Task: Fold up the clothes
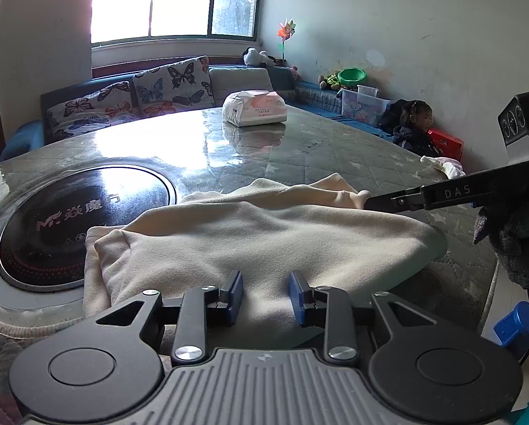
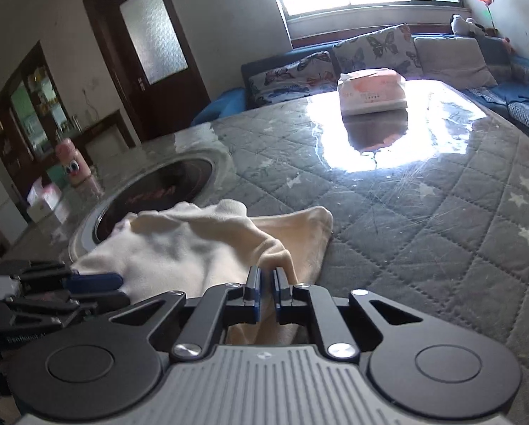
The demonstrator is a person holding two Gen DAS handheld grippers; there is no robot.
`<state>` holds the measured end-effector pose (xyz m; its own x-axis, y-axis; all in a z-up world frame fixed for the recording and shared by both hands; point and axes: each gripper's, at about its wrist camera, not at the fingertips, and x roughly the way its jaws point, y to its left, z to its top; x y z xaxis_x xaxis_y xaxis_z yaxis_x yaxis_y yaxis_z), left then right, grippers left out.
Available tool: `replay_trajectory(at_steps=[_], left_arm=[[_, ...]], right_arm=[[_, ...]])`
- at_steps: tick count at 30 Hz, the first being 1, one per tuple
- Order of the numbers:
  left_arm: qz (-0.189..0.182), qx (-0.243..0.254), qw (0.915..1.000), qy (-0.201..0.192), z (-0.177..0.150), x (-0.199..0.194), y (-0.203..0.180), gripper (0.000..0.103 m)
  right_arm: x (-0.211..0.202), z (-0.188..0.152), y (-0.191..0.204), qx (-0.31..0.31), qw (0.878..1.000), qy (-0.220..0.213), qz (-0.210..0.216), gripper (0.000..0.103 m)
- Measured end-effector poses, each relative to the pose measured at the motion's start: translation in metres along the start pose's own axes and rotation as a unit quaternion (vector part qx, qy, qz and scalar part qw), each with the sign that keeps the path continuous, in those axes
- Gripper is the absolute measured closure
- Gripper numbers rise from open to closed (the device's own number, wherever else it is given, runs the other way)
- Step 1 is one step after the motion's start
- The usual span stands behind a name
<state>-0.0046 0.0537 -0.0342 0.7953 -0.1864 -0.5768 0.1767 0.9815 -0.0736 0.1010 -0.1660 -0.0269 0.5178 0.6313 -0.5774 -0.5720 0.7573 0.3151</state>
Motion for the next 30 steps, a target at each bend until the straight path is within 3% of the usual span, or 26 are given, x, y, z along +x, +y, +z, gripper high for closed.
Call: replay_trajectory(at_steps=[4, 7, 11, 15, 19, 23, 30], left_arm=[[0.000, 0.000, 1.0000, 0.000, 0.000, 0.000, 0.000, 0.071], [0.000, 0.000, 1.0000, 0.000, 0.000, 0.000, 0.000, 0.071], [0.000, 0.002, 1.0000, 0.000, -0.001, -0.001, -0.001, 0.070], [0.000, 0.004, 1.0000, -0.001, -0.001, 0.000, -0.001, 0.070], [-0.001, 0.003, 1.0000, 0.000, -0.001, -0.002, 0.000, 0.069], [-0.001, 0.004, 1.0000, 0.000, 0.000, -0.004, 0.000, 0.067], [0.001, 0.000, 1.0000, -0.006, 0.003, -0.009, 0.000, 0.063]], right_arm=[[0.004, 0.000, 0.007, -0.012, 1.000, 0.000, 0.003, 0.095], [0.003, -0.001, 0.012, -0.035, 0.999, -0.009, -0.035, 0.100], [-0.016, 0.006, 0.023, -0.086, 0.991, -0.057, -0.086, 0.100], [-0.002, -0.002, 0.017, -0.100, 0.989, -0.035, -0.105, 0.100], [0.007, -0.010, 0.007, -0.092, 0.990, -0.030, -0.098, 0.099], [-0.012, -0.001, 0.007, -0.092, 0.990, -0.043, -0.093, 0.097], [-0.032, -0.007, 0.040, -0.124, 0.990, -0.050, -0.040, 0.097]])
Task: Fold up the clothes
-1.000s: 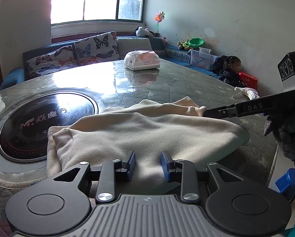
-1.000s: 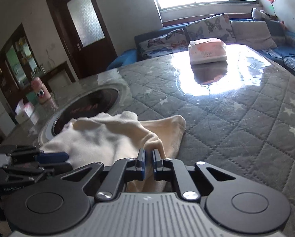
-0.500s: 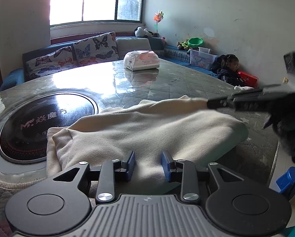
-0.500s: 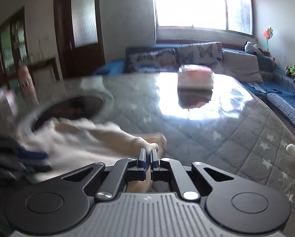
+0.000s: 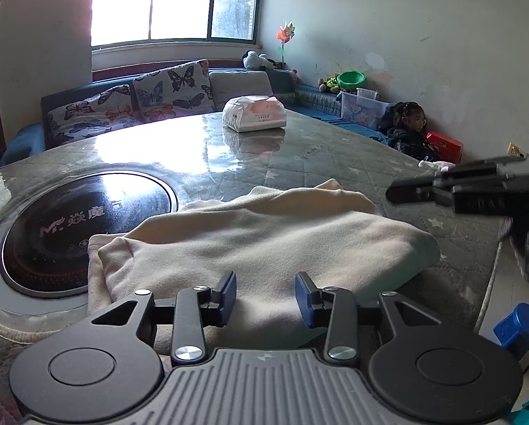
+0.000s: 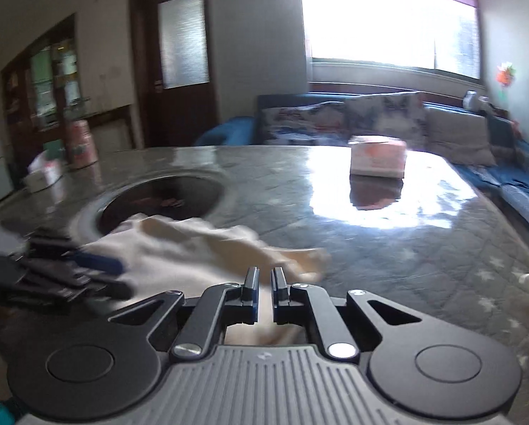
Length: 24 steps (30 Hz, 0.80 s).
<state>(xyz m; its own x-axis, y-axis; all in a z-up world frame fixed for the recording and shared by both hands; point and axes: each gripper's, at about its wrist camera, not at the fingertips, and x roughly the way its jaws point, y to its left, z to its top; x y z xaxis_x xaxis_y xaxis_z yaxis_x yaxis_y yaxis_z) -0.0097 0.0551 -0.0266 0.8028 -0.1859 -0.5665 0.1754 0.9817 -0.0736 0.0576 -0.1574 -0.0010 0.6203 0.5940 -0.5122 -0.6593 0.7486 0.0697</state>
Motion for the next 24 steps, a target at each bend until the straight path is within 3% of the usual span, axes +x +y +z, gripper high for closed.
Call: replay_trajectory(at_steps=[4, 7, 13, 16, 24], left_arm=[[0.006, -0.021, 0.9998, 0.001, -0.007, -0.004, 0.013, 0.062], [0.006, -0.042, 0.9991, -0.001, -0.008, -0.011, 0.022, 0.062], [0.030, -0.066, 0.9972, -0.022, -0.003, -0.024, 0.039, 0.059], [0.044, -0.087, 0.9953, 0.000, -0.010, -0.017, 0.055, 0.061], [0.040, -0.066, 0.9970, -0.010, 0.006, -0.015, 0.053, 0.060]], right_arm=[[0.019, -0.023, 0.010, -0.001, 0.999, 0.035, 0.007, 0.098], [0.020, -0.029, 0.008, 0.009, 0.999, 0.030, 0.009, 0.098], [0.022, -0.018, 0.014, -0.003, 0.999, 0.032, 0.007, 0.097], [0.026, -0.023, 0.011, -0.002, 0.999, 0.035, 0.005, 0.097], [0.033, 0.002, 0.009, -0.034, 0.999, 0.040, 0.011, 0.097]])
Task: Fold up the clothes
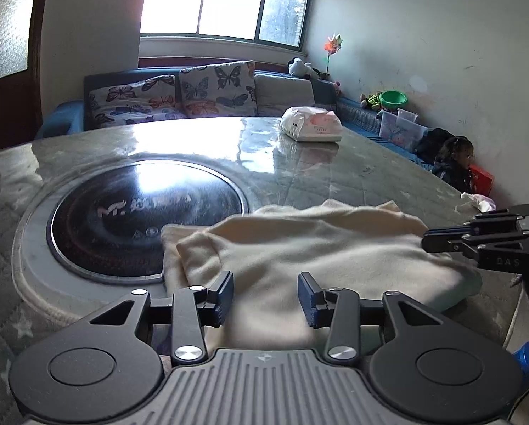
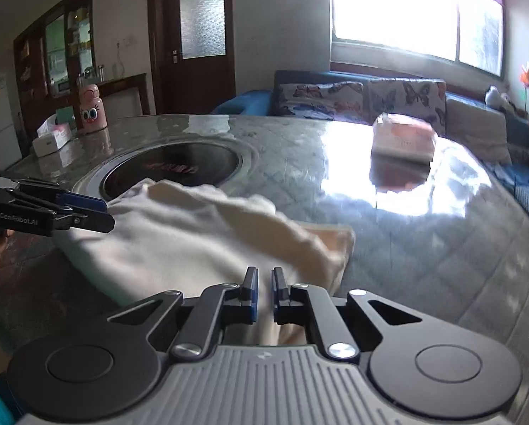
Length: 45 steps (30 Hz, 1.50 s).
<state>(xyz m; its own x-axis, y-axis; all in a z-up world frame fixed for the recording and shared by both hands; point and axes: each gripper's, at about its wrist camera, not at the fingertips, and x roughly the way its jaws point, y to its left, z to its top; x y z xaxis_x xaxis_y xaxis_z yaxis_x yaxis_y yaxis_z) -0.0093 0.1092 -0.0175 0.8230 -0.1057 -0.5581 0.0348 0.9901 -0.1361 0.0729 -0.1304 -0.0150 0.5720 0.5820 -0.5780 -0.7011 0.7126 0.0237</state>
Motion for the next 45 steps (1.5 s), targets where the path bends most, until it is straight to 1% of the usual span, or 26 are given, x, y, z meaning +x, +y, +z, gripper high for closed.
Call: replay_trajectory(at_steps=[5, 10, 15, 19, 22, 25, 28, 31, 34, 37, 39, 41, 44, 45], left_arm=[[0.000, 0.012, 0.9999, -0.002, 0.020, 0.018, -0.004, 0.060], [0.000, 0.005, 0.9998, 0.020, 0.037, 0.049, -0.002, 0.060], [0.000, 0.007, 0.9994, 0.035, 0.045, 0.073, -0.002, 0.061], [0.008, 0.008, 0.9990, 0.044, 0.045, 0.087, -0.001, 0.060], [0.008, 0.007, 0.9991, 0.041, 0.044, 0.087, 0.000, 0.060], [0.009, 0.002, 0.9992, 0.039, 0.045, 0.084, 0.001, 0.060], [0.005, 0.001, 0.9996, 0.026, 0.047, 0.071, -0.001, 0.060], [-0.005, 0.016, 0.9998, 0.014, 0.043, 0.053, -0.009, 0.058], [-0.012, 0.048, 0.9988, 0.007, 0.034, 0.034, -0.021, 0.057], [-0.023, 0.065, 0.9976, 0.004, 0.020, 0.016, -0.030, 0.056], [-0.026, 0.066, 0.9975, 0.004, 0.011, 0.008, -0.033, 0.055], [-0.020, 0.065, 0.9977, 0.004, 0.002, 0.002, -0.034, 0.055], [-0.018, 0.049, 0.9986, 0.011, -0.011, 0.001, -0.031, 0.055], [-0.015, 0.048, 0.9987, 0.008, -0.015, 0.001, -0.030, 0.055]], right_arm=[[0.029, 0.024, -0.001, -0.020, 1.000, 0.004, 0.005, 0.097], [0.066, 0.027, -0.005, -0.023, 0.999, 0.036, 0.001, 0.097], [0.062, 0.033, -0.004, -0.028, 0.999, 0.036, 0.005, 0.096], [0.063, 0.041, 0.000, -0.035, 0.999, 0.031, 0.012, 0.091], [0.074, 0.041, 0.000, -0.039, 0.998, 0.040, 0.009, 0.088], [0.074, 0.042, 0.000, -0.040, 0.998, 0.040, 0.006, 0.088], [0.058, 0.043, 0.008, -0.050, 0.998, 0.027, 0.011, 0.086], [0.043, 0.042, 0.017, -0.059, 0.998, 0.016, 0.020, 0.079], [0.027, 0.035, 0.032, -0.070, 0.997, 0.010, 0.039, 0.076], [0.014, 0.025, 0.046, -0.081, 0.996, 0.004, 0.048, 0.072], [0.008, 0.018, 0.054, -0.086, 0.995, 0.001, 0.054, 0.072], [0.006, 0.012, 0.057, -0.087, 0.995, -0.002, 0.054, 0.072], [0.011, -0.003, 0.061, -0.085, 0.995, -0.005, 0.049, 0.071], [0.012, -0.008, 0.062, -0.084, 0.995, -0.006, 0.047, 0.071]])
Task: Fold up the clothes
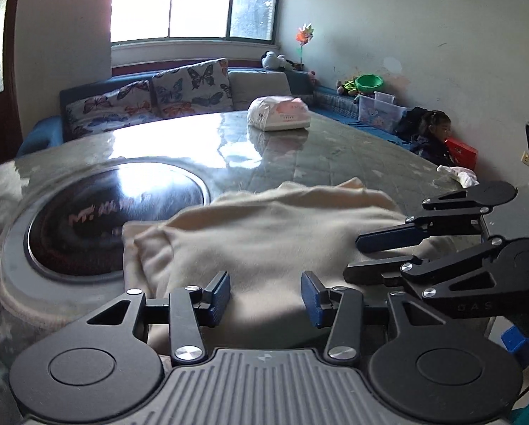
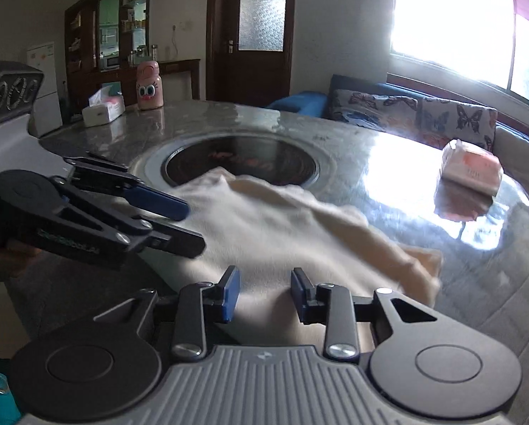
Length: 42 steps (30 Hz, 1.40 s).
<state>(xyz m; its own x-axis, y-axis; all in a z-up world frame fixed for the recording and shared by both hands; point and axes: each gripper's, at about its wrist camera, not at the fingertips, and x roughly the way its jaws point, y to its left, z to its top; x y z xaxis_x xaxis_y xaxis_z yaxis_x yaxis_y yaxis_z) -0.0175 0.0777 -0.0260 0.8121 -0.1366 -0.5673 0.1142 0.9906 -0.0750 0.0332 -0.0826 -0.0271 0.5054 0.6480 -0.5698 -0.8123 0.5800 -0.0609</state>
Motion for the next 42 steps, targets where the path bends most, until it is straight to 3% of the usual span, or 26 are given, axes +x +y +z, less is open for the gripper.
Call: replay_trajectory(at_steps=[10, 15, 23, 31, 36, 42], left_arm=[[0.019, -0.017, 0.9994, -0.024, -0.001, -0.011, 0.003, 0.048], [0.024, -0.031, 0.9990, -0.019, -0.013, -0.006, 0.006, 0.047], [0.042, -0.053, 0.9973, -0.028, -0.006, -0.015, 0.014, 0.045], [0.057, -0.084, 0.9947, -0.018, -0.014, -0.019, 0.028, 0.045], [0.069, -0.091, 0.9934, -0.012, -0.015, -0.016, 0.033, 0.045], [0.074, -0.094, 0.9928, -0.011, -0.018, -0.017, 0.035, 0.045]], right_arm=[[-0.032, -0.003, 0.001, 0.001, 0.999, -0.037, -0.029, 0.062], [-0.029, -0.025, -0.012, 0.040, 0.998, -0.017, -0.042, 0.061], [-0.033, -0.018, -0.013, 0.042, 0.998, -0.033, -0.040, 0.051], [-0.030, -0.008, -0.027, 0.064, 0.997, -0.032, -0.022, 0.050], [-0.011, 0.009, -0.048, 0.074, 0.997, -0.027, -0.024, 0.050], [0.030, 0.016, -0.078, 0.106, 0.994, 0.015, -0.033, 0.052]])
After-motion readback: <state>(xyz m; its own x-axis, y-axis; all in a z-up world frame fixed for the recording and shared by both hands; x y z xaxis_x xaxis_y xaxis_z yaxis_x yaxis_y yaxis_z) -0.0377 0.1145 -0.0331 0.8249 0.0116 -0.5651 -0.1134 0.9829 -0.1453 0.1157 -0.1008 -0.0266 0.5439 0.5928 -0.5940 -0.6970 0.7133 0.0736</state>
